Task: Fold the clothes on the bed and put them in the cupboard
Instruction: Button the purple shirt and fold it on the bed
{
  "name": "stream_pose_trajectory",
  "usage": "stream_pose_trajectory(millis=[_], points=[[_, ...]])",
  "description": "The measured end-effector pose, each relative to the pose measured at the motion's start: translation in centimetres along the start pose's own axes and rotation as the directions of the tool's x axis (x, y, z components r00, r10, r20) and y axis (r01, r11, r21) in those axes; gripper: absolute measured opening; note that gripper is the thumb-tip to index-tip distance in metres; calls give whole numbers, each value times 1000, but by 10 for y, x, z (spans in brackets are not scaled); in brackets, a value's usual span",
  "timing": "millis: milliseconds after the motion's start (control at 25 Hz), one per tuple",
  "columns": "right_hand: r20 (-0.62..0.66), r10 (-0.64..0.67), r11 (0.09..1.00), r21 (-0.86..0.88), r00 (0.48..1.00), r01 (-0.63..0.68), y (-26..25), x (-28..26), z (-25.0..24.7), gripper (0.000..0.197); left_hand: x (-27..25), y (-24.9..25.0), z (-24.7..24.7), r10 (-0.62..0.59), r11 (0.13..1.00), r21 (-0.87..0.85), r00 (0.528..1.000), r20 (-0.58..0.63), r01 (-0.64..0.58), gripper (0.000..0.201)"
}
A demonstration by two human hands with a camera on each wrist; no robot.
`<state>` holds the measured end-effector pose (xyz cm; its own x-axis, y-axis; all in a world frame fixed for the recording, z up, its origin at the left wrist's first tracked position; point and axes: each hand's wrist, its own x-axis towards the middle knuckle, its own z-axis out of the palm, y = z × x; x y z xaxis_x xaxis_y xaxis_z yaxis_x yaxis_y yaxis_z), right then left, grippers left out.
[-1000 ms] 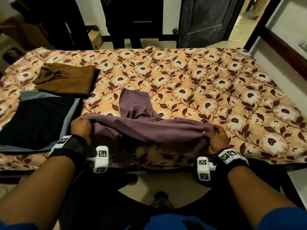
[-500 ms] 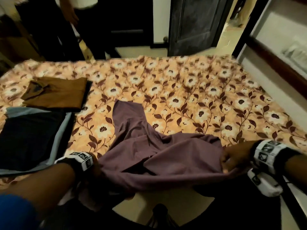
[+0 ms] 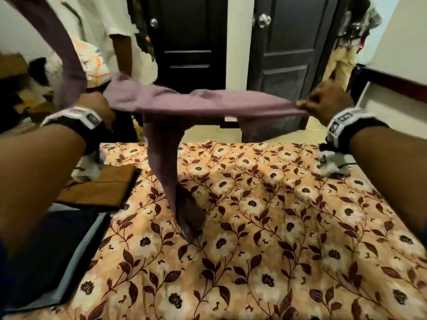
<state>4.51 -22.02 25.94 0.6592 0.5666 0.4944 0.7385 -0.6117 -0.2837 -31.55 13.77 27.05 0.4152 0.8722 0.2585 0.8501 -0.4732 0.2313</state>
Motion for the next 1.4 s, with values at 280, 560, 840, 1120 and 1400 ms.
stream_pose_trajectory(millis=[280, 560, 840, 1120, 1400], points=[[305, 116, 990, -107, 945, -87, 92, -120, 112, 23, -120, -56, 169, 233, 964, 52, 923, 307, -261, 40], [670, 366, 859, -510, 645, 42, 184, -289, 179, 28, -308, -81, 327, 122, 953, 109, 689, 714, -282, 54], [643, 665, 741, -501, 381, -447, 206, -310, 181, 50, -259, -45, 305, -52, 997, -12, 725, 687, 82, 47], [443, 857, 342, -110, 262, -933, 201, -332, 199, 16, -219, -95, 355, -275, 826, -217, 709, 650, 520, 28], [413, 843, 428, -127, 345, -895, 186, -317, 155, 9, -273, -135, 341, -393, 772, -182, 682, 616, 609, 22]])
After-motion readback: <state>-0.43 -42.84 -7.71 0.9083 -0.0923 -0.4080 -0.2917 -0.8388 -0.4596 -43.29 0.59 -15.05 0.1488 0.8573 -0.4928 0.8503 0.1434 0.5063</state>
